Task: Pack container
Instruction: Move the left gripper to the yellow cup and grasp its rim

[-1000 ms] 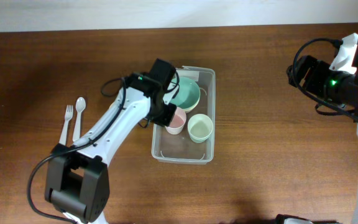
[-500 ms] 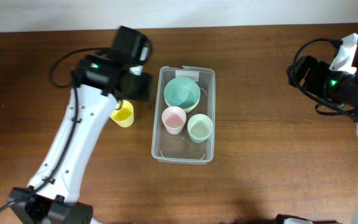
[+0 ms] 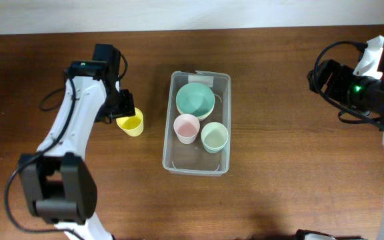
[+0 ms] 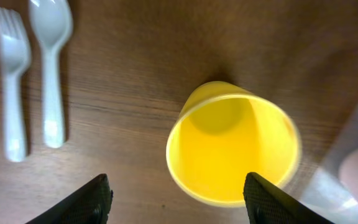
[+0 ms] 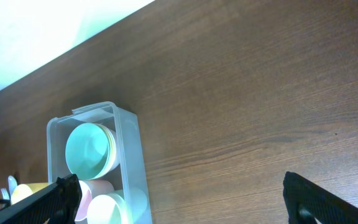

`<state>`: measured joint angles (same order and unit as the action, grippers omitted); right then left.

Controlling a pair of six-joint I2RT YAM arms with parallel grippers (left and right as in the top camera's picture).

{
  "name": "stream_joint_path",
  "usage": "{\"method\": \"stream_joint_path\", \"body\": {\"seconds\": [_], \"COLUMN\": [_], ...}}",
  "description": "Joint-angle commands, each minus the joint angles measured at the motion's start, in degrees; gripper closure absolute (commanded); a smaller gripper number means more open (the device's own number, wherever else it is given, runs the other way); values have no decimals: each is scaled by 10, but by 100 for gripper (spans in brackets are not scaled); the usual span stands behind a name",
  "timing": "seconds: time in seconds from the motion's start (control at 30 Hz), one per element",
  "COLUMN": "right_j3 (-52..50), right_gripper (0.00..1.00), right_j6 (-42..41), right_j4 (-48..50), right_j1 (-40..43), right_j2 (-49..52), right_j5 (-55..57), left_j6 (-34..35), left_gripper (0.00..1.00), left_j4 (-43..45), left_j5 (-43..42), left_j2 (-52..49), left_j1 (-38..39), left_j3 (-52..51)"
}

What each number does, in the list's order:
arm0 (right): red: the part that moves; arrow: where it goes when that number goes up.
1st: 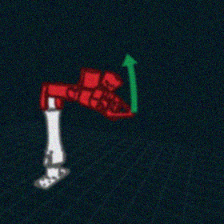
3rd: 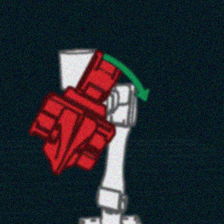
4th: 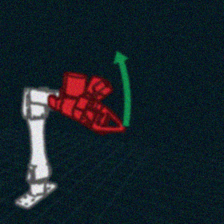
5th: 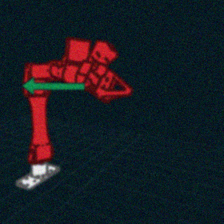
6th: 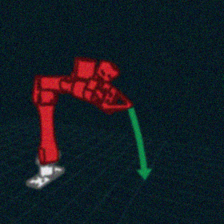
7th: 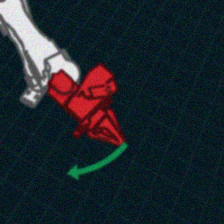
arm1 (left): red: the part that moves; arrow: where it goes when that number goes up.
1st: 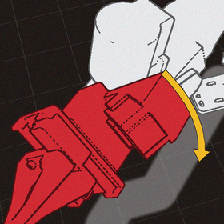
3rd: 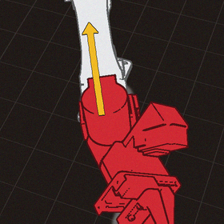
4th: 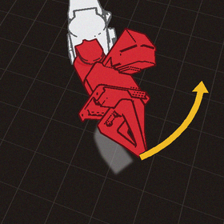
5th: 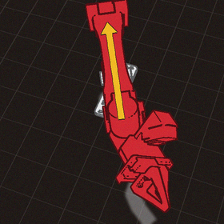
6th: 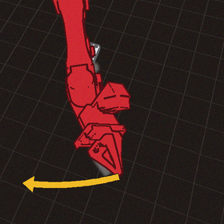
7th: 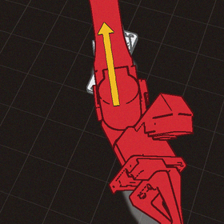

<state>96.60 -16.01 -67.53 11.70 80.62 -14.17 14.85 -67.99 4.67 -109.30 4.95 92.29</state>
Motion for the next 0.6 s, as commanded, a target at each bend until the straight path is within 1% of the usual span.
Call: {"method": "stream_joint_path", "body": {"seconds": [0.0,0.1,0.13,0.17,0.23,0.27,0.47,0.53,0.57], "right_j3": [6,6,6,6,6,6,6,6,6], "right_gripper": [1,1,1,1,1,1,1,1,1], "right_j6": [6,6,6,6,6,6,6,6,6], "right_j4": [0,0,0,0,0,0,0,0,0], "right_j1": [4,4,4,4,4,4,4,4,4], "right_j2": [-2,-2,-2,-2,-2,-2,-2,-2,-2], "right_j5": [5,5,5,5,5,5,5,5,5], "left_j6": [10,10,10,10,10,10,10,9,9], "left_gripper": [31,43,49,55,73,75,75,93,99], "left_j4": [5,12,17,21,29,33,50,50,48], "left_j5": [-15,-16,-20,-24,-31,-35,-39,-46,-55], "left_j2": [-43,-69,-76,-81,-85,-85,-85,-85,-85], "left_j1": [-2,-2,-2,-2,-3,-3,-2,-2,-3], "left_j3": [-4,-4,-4,-4,-4,-4,-4,-4,-4]}}
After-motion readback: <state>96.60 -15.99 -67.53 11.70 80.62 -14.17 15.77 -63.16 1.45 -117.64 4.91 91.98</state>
